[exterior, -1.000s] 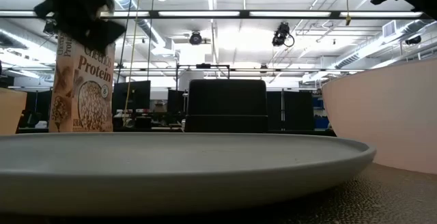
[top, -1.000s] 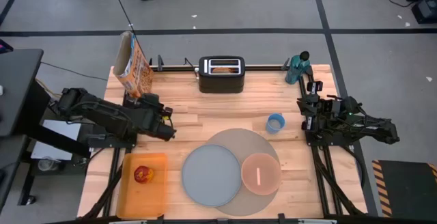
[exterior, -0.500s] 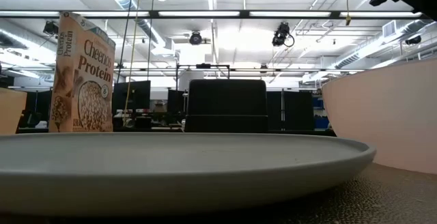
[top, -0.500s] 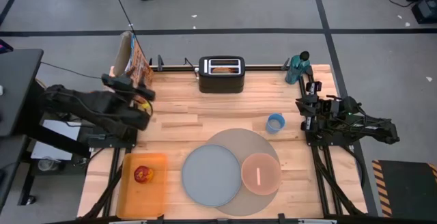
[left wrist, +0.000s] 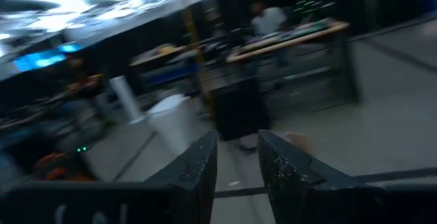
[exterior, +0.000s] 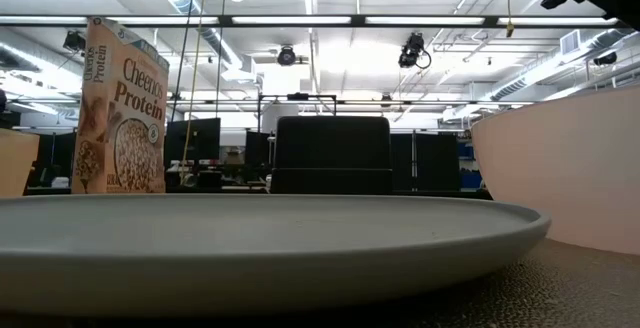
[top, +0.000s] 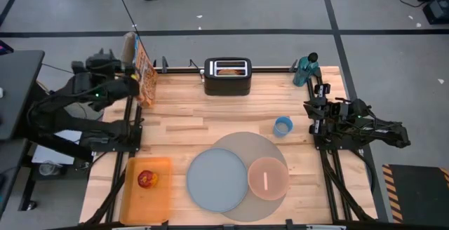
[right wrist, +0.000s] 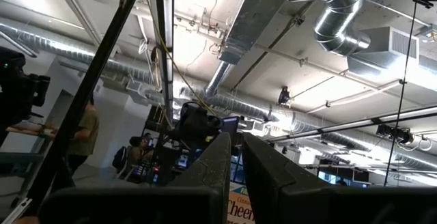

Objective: Arrange a breakfast setting
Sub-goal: Pour the cereal from the cereal box into the orange bowl

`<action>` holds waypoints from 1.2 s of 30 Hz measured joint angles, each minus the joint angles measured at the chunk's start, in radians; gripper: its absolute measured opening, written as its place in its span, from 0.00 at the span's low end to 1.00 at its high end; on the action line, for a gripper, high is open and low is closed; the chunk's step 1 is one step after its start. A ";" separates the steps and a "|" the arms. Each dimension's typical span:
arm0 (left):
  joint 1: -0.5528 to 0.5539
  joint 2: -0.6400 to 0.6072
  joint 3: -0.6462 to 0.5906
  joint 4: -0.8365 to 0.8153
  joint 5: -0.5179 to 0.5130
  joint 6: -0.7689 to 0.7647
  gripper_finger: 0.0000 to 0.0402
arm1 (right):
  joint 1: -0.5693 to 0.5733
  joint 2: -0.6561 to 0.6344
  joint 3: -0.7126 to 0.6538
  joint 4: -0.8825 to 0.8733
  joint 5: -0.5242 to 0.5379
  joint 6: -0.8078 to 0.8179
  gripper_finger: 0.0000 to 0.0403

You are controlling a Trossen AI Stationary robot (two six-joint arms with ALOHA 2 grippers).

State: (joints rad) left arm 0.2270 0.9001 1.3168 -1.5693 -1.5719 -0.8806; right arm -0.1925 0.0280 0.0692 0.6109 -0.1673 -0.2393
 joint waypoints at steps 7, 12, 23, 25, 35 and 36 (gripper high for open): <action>0.201 -0.063 0.006 -0.001 0.000 -0.011 0.20 | 0.000 0.000 0.000 -0.002 -0.001 0.000 0.11; 0.180 -0.149 0.000 -0.002 0.052 -0.029 0.18 | 0.000 0.000 0.000 -0.020 -0.002 -0.008 0.11; -0.005 -0.232 -0.064 0.006 0.202 -0.050 0.35 | 0.000 0.000 0.000 -0.029 -0.003 -0.019 0.11; -0.015 -0.242 -0.064 0.006 0.206 -0.051 0.43 | 0.000 0.000 0.000 -0.031 -0.003 -0.018 0.11; -0.029 -0.239 -0.065 0.023 0.336 -0.044 0.83 | 0.000 0.000 0.000 -0.032 -0.010 -0.018 0.11; -0.030 -0.239 -0.072 0.034 0.337 -0.037 0.85 | 0.000 0.000 0.000 -0.033 -0.010 -0.019 0.11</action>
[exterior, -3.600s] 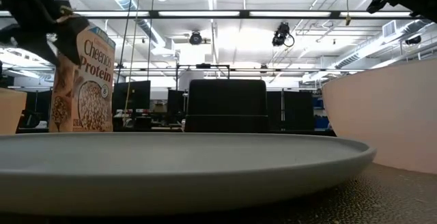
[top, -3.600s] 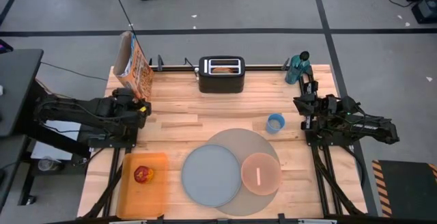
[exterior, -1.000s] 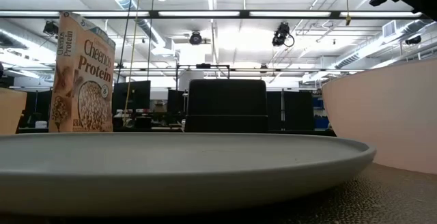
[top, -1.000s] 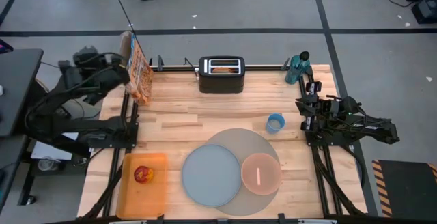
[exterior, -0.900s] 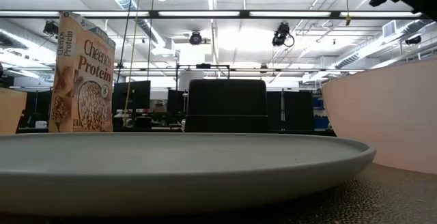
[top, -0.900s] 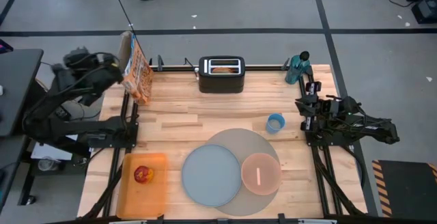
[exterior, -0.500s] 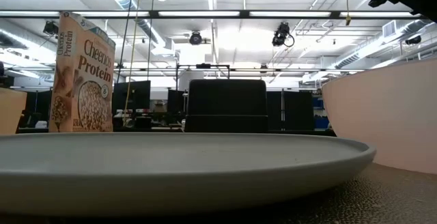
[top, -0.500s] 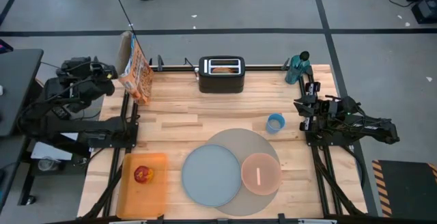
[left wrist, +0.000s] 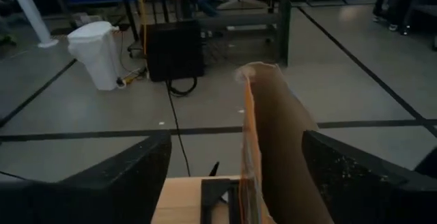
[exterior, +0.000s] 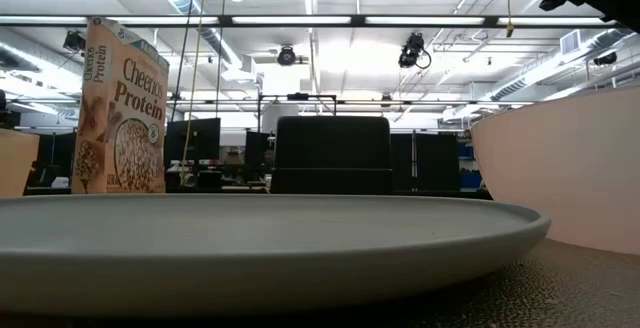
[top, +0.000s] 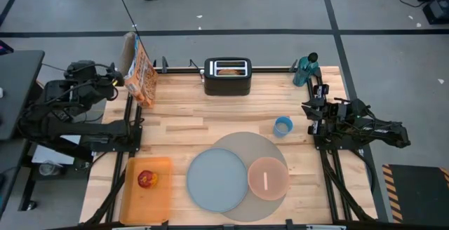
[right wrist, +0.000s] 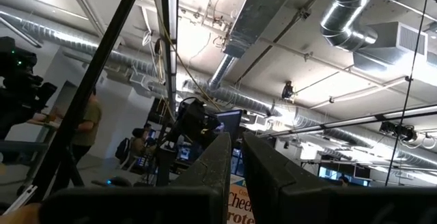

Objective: Arrange a breakfast setting
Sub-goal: Pour the cereal from the cereal box into the orange bowl

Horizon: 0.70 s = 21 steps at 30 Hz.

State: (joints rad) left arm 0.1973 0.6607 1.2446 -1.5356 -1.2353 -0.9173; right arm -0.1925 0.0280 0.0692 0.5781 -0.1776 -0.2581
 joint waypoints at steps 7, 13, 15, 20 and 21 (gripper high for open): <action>-0.087 -0.001 -0.160 0.112 -0.030 0.058 0.87 | 0.000 0.000 0.000 -0.006 0.000 0.000 0.11; -0.238 -0.010 -0.218 0.131 -0.094 0.012 0.87 | 0.000 0.000 0.000 -0.003 0.000 0.001 0.11; -0.285 -0.020 -0.219 0.127 -0.112 -0.001 0.87 | 0.000 0.000 0.000 -0.003 0.000 0.004 0.11; -0.355 -0.029 -0.219 0.113 -0.133 -0.014 0.87 | 0.000 0.000 0.000 -0.004 0.000 0.005 0.11; -0.353 -0.029 -0.219 0.103 -0.133 -0.016 0.87 | 0.000 0.000 0.000 -0.004 0.000 0.005 0.11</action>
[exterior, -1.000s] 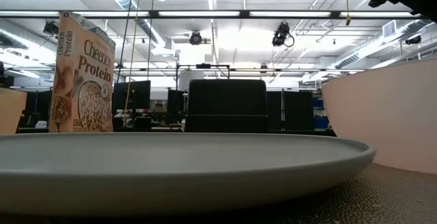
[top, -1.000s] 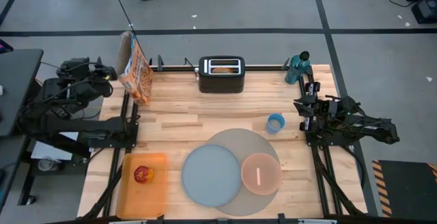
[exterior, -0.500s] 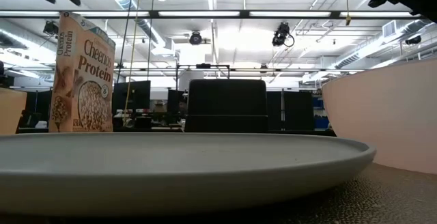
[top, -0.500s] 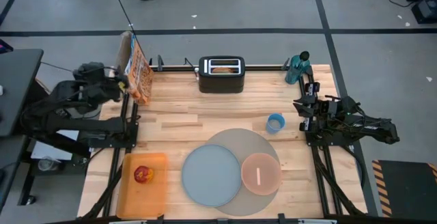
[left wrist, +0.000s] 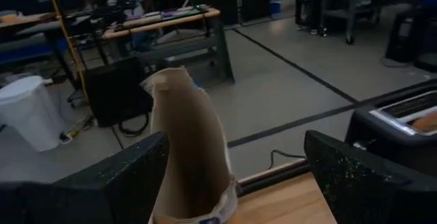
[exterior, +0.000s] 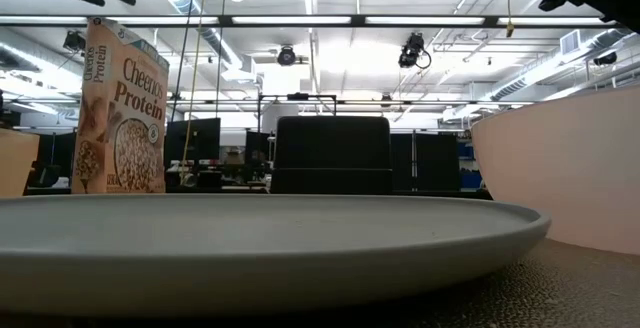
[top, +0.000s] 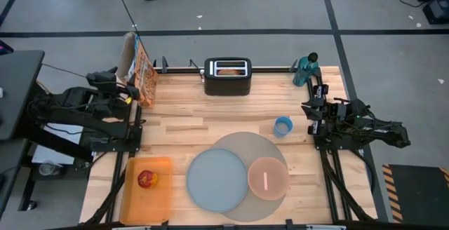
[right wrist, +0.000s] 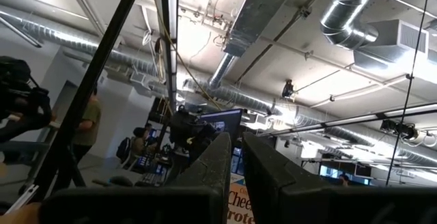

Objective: Arrange a breakfast setting
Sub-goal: Pour the cereal from the cereal box into the orange bowl

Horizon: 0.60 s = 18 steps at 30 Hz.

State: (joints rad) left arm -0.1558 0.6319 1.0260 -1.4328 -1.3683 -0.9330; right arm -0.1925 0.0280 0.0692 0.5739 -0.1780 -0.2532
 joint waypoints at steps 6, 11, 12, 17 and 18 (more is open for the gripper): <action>0.062 0.000 0.000 -0.057 -0.046 -0.067 0.87 | 0.000 0.000 0.000 0.000 -0.001 0.014 0.11; 0.104 0.000 0.000 -0.055 0.002 -0.046 0.87 | 0.000 0.000 0.000 0.002 -0.003 0.014 0.11; 0.110 0.000 0.000 -0.055 0.014 -0.045 0.87 | 0.000 0.000 0.000 0.003 -0.003 0.014 0.11; 0.136 0.003 0.000 -0.047 0.020 -0.036 0.87 | 0.000 0.000 0.000 0.003 -0.003 0.014 0.11; 0.141 0.003 0.000 -0.035 0.021 -0.027 0.87 | 0.000 0.000 0.000 0.003 -0.003 0.014 0.11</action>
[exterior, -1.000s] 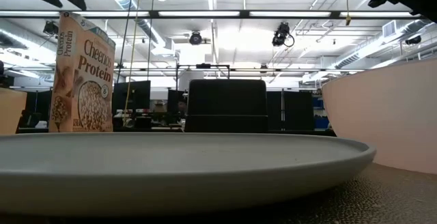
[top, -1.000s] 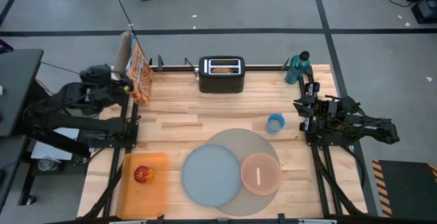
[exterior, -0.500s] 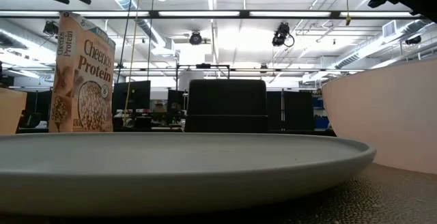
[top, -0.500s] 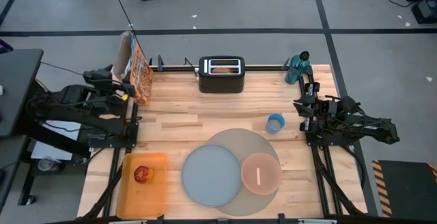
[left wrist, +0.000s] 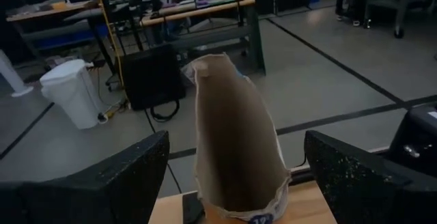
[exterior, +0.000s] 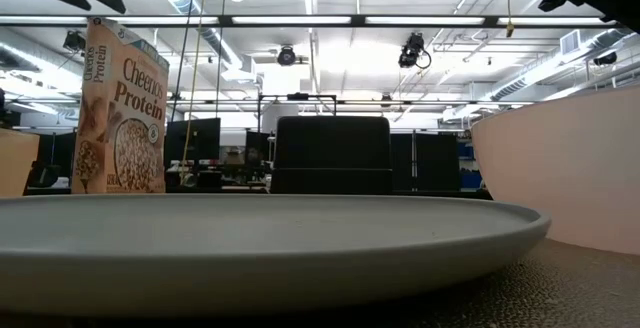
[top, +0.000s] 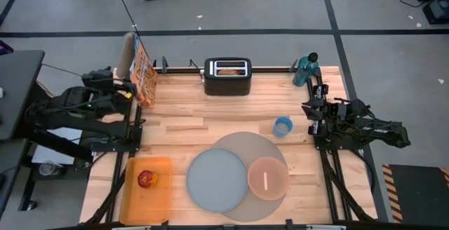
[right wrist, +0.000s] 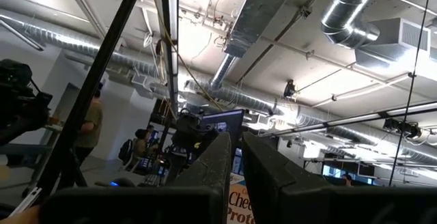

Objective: Arrange a breakfast setting
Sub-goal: Pour the cereal from the cereal box into the orange bowl

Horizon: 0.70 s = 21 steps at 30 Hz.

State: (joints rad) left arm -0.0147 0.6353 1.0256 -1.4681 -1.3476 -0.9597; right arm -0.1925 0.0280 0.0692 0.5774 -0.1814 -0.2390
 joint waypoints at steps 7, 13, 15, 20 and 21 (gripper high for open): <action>0.034 -0.001 0.009 0.028 0.107 0.050 0.87 | 0.000 0.000 0.000 0.005 0.000 -0.006 0.11; 0.105 0.003 0.009 0.027 0.149 0.059 0.87 | 0.000 0.000 0.000 0.005 0.000 -0.007 0.11; 0.128 0.006 0.009 0.029 0.168 0.078 0.87 | 0.000 0.000 0.000 0.005 0.000 -0.007 0.11; 0.144 0.006 0.009 0.147 0.210 0.174 0.87 | 0.000 0.000 0.000 -0.002 -0.002 -0.007 0.11; 0.144 0.006 0.009 0.176 0.215 0.200 0.87 | 0.000 0.000 0.000 -0.002 -0.003 -0.007 0.11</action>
State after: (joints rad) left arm 0.1291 0.6415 1.0348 -1.2918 -1.1323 -0.7596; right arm -0.1925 0.0278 0.0692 0.5752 -0.1843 -0.2459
